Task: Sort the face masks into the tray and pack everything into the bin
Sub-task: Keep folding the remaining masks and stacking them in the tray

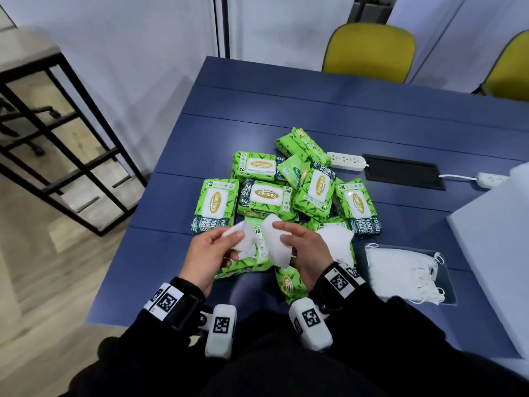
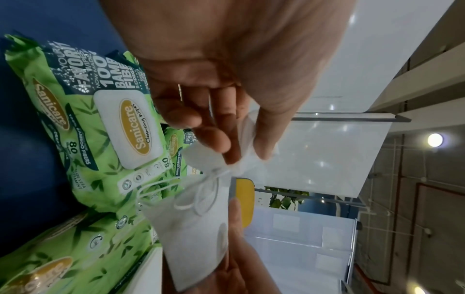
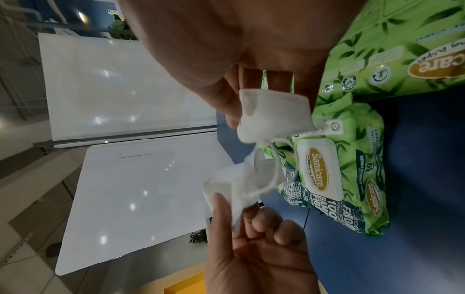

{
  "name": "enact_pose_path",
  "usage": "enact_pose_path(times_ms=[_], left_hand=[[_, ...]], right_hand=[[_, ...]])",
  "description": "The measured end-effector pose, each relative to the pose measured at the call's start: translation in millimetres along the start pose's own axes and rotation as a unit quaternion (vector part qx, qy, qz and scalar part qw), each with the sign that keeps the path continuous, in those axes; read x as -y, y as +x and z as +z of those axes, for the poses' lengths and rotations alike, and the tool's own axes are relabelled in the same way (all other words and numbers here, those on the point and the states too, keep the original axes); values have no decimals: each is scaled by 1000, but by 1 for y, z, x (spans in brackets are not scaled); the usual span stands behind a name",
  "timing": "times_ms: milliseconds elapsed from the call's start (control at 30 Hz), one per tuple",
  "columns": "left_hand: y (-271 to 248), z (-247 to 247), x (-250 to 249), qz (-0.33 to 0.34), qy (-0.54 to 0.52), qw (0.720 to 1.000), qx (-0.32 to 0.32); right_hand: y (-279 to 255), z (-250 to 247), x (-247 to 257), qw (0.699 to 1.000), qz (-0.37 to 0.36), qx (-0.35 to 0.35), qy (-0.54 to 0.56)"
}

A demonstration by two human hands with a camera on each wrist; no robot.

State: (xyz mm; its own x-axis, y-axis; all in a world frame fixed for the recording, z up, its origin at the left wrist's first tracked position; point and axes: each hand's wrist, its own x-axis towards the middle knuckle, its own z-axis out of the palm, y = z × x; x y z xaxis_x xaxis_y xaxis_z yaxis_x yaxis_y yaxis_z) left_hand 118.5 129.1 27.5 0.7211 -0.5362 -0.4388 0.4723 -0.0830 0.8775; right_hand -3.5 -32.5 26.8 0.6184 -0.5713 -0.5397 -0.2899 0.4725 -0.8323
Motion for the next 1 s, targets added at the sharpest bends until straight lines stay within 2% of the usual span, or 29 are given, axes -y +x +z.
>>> enact_pose_path(times_ms=[133, 267, 467, 600, 700, 800, 1000], left_hand=[[5, 4, -1, -16, 23, 999, -15], [6, 16, -4, -21, 3, 999, 33], [12, 28, -2, -38, 12, 998, 47], [16, 32, 3, -56, 23, 996, 64], [17, 35, 5, -33, 18, 999, 35], [17, 36, 5, -13, 32, 999, 6], [20, 36, -5, 19, 70, 997, 29]], right_hand=[[0, -4, 3, 999, -14, 42, -5], [4, -5, 6, 998, -6, 61, -4], [5, -12, 13, 998, 28, 62, 16], [8, -15, 13, 998, 45, 32, 17], [11, -17, 11, 998, 56, 14, 11], [9, -19, 12, 998, 64, 24, -6], [4, -18, 15, 998, 68, 10, 3]])
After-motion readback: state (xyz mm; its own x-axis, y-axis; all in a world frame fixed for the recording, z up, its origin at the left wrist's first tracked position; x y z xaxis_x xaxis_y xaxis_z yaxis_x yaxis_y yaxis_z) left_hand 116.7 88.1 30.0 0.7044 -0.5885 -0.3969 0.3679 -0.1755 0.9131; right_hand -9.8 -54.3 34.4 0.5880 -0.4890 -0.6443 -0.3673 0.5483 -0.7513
